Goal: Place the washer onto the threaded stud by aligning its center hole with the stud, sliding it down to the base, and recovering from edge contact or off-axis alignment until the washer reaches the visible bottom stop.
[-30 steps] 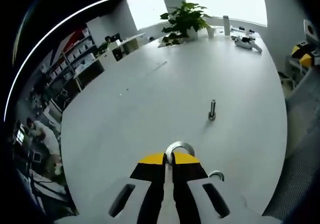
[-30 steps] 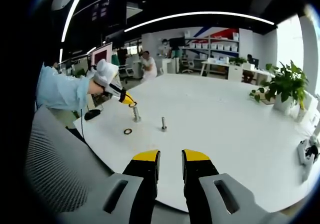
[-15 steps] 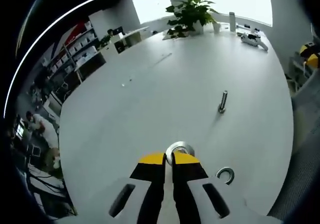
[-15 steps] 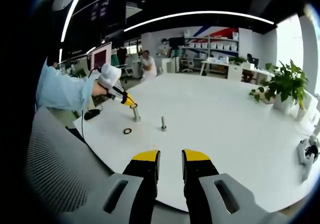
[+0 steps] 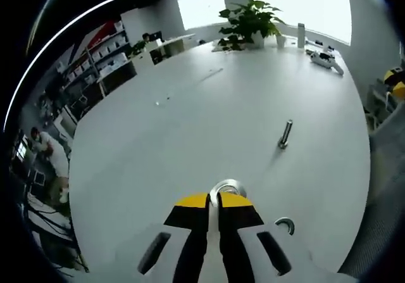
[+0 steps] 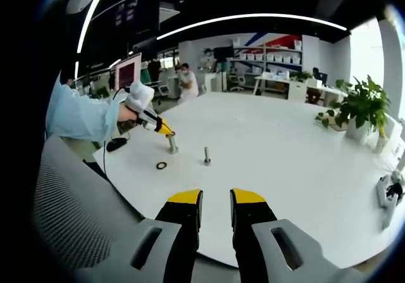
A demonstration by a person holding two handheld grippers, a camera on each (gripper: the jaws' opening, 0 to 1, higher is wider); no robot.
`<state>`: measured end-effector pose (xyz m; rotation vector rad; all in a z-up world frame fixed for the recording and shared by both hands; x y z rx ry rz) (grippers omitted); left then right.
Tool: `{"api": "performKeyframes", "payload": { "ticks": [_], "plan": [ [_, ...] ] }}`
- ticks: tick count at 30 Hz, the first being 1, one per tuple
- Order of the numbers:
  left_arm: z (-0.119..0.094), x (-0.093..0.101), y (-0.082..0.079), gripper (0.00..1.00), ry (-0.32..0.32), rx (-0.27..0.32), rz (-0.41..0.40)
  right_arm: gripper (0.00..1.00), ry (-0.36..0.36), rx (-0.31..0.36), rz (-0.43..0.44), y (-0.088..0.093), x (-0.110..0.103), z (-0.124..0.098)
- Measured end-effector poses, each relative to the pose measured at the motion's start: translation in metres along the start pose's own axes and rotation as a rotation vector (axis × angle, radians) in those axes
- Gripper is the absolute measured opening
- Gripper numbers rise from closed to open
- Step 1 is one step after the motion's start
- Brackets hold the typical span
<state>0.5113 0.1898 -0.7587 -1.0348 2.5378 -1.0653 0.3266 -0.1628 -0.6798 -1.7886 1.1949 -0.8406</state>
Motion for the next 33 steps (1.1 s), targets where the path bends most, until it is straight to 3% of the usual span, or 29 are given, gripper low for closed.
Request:
{"api": "performKeyframes", "payload": {
  "ticks": [5,15,24,33],
  "plan": [
    [0.0,-0.003,0.002,0.03,0.009,0.029,-0.055,0.2,-0.002,-0.001,-0.001,0.0,0.0,0.0],
    [-0.001,-0.004,0.003,0.05,0.008,0.049,-0.061,0.2,-0.003,-0.003,-0.002,0.003,0.001,0.0],
    [-0.002,-0.012,0.013,0.08,0.056,0.195,-0.322,0.2,-0.001,-0.003,-0.003,0.0,-0.001,0.0],
    [-0.003,-0.013,0.015,0.11,0.072,0.222,-0.372,0.2,-0.001,-0.003,0.0,-0.002,-0.002,0.0]
  ]
}}
Point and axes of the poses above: the point that each gripper's makers call its tool centre point, and the gripper's own axes: z roughly forward along the fingers, x roughly to its right, y roughly out of its underside, the point moved 6 cm from there along -z, roughly backward along the fingers, and after that the axes turned 15 degrees about y, right-handed, at the moved point
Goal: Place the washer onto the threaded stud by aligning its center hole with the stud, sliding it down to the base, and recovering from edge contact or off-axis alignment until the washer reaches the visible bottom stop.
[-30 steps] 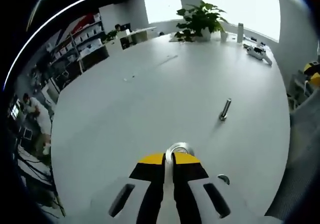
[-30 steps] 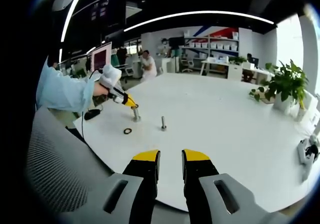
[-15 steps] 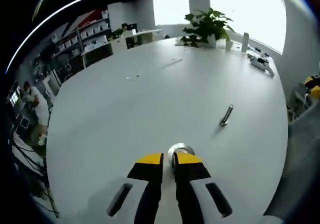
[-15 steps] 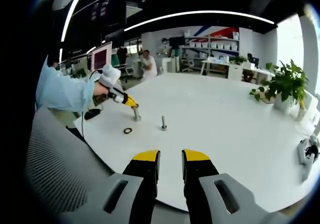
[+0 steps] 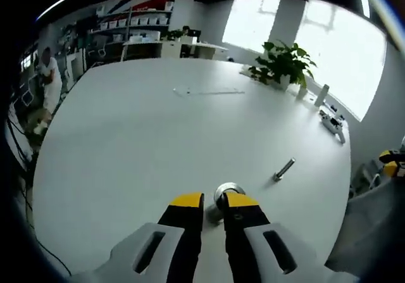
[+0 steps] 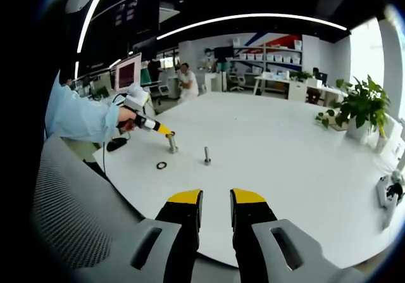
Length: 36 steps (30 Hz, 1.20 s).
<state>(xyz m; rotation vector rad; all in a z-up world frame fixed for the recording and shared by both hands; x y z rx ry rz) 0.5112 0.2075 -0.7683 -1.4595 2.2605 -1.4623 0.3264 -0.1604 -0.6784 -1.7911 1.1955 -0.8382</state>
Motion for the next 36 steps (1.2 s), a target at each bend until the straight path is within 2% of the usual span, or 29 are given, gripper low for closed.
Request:
{"api": "performKeyframes", "payload": {
  "ticks": [11,18,25,27,31,36],
  "plan": [
    [0.001,-0.002,-0.002,0.12,0.002,0.012,-0.03,0.2,0.0,0.001,0.002,0.002,0.002,0.0],
    [-0.005,-0.001,-0.005,0.11,-0.014,0.025,-0.007,0.2,0.0,0.001,0.001,0.002,0.002,0.0],
    [-0.016,0.01,-0.008,0.11,-0.032,0.049,0.014,0.2,0.0,0.0,0.0,0.002,0.002,0.0],
    [-0.017,0.011,-0.008,0.11,-0.04,0.054,0.028,0.2,0.001,0.001,0.001,0.002,0.001,0.0],
    [-0.022,0.018,-0.015,0.11,-0.081,0.099,0.134,0.2,0.002,0.001,0.001,0.002,0.001,0.0],
    [-0.023,0.024,-0.015,0.11,-0.085,0.131,0.148,0.2,0.003,0.001,0.001,0.001,0.001,-0.001]
  ]
}}
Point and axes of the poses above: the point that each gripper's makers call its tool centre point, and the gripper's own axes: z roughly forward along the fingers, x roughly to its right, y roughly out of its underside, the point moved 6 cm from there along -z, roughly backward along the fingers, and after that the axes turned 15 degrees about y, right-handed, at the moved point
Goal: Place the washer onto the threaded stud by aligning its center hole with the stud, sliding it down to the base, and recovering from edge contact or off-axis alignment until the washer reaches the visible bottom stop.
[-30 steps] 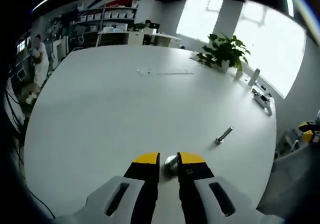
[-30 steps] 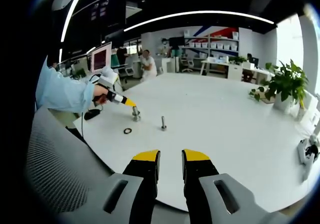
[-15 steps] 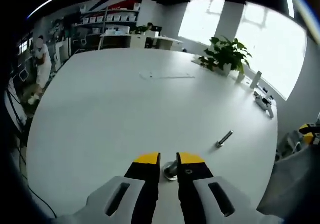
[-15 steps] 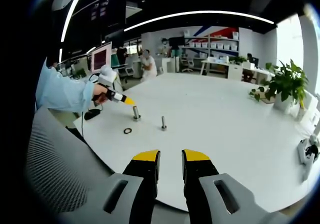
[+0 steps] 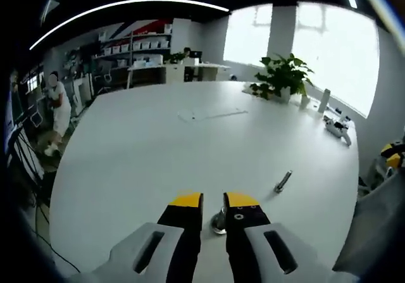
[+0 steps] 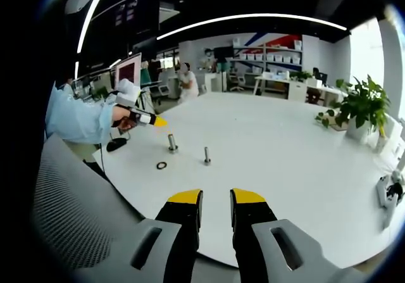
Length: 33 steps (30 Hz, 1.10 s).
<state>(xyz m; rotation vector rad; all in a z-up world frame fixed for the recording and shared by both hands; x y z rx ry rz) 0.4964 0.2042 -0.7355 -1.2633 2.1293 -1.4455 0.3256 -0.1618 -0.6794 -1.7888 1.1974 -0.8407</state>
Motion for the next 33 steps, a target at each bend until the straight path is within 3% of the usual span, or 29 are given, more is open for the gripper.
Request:
{"api": "performKeyframes", "payload": {
  "ticks": [4,16,23,33],
  "plan": [
    [0.001,0.004,0.004,0.11,-0.007,0.022,0.011,0.2,0.0,0.001,0.0,0.0,0.0,0.0],
    [0.0,0.024,0.022,0.1,0.026,-0.033,0.049,0.2,-0.001,0.001,0.0,-0.001,-0.001,0.0],
    [0.011,0.033,0.042,0.1,0.101,-0.148,0.071,0.2,-0.002,0.0,-0.001,0.001,0.001,0.001],
    [0.022,0.044,0.068,0.1,0.191,-0.328,0.166,0.2,-0.002,0.001,0.0,0.002,0.001,0.001]
  ]
}}
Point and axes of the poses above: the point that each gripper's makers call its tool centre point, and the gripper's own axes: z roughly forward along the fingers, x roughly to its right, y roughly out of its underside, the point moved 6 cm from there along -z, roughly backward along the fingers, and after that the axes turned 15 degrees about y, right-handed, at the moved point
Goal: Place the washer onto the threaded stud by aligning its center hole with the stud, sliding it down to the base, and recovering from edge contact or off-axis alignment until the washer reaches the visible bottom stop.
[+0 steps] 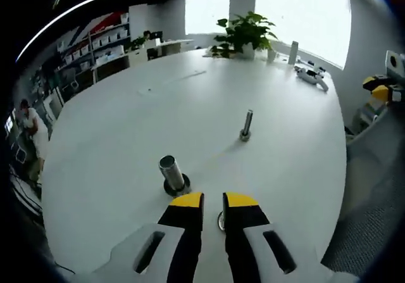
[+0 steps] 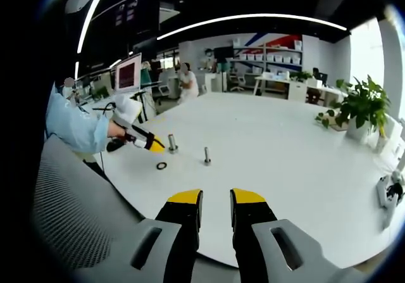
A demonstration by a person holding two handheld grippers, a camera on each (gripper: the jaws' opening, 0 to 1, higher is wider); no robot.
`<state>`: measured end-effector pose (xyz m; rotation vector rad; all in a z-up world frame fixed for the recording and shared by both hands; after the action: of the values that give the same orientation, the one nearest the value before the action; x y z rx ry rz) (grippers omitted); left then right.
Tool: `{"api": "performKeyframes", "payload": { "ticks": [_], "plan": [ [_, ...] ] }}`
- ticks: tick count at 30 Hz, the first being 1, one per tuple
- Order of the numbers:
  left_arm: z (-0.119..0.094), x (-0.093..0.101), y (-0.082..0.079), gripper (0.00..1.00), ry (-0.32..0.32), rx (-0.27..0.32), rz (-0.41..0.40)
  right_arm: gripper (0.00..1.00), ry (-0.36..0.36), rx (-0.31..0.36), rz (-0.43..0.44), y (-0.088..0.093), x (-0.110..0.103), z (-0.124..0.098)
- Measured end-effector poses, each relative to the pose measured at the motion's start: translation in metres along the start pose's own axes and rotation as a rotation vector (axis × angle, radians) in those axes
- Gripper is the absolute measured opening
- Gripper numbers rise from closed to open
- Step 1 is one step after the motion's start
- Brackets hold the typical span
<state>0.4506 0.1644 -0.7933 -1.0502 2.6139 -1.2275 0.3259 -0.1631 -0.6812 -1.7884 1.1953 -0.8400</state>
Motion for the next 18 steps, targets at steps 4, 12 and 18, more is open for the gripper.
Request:
{"api": "performKeyframes", "payload": {
  "ticks": [4,12,18],
  "plan": [
    [0.005,0.0,0.007,0.1,0.012,-0.065,0.048,0.2,0.0,0.002,0.0,0.0,0.0,0.0],
    [0.01,-0.005,0.016,0.1,0.022,-0.146,0.09,0.2,-0.001,0.004,0.002,0.0,0.0,0.0],
    [0.013,-0.007,0.02,0.11,0.019,-0.183,0.101,0.2,-0.001,0.004,0.003,0.0,0.0,0.0]
  ]
}}
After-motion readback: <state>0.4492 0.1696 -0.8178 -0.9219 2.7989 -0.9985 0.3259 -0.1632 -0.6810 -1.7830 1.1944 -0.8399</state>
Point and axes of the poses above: the point that each gripper's makers call its tool centre point, and the gripper's own axes: z roughly forward along the fingers, x roughly to its right, y roughly out of its underside, the point moved 6 cm from there along -z, roughly backward along the fingers, and after that the axes turned 15 degrees about y, right-handed, at the moved point
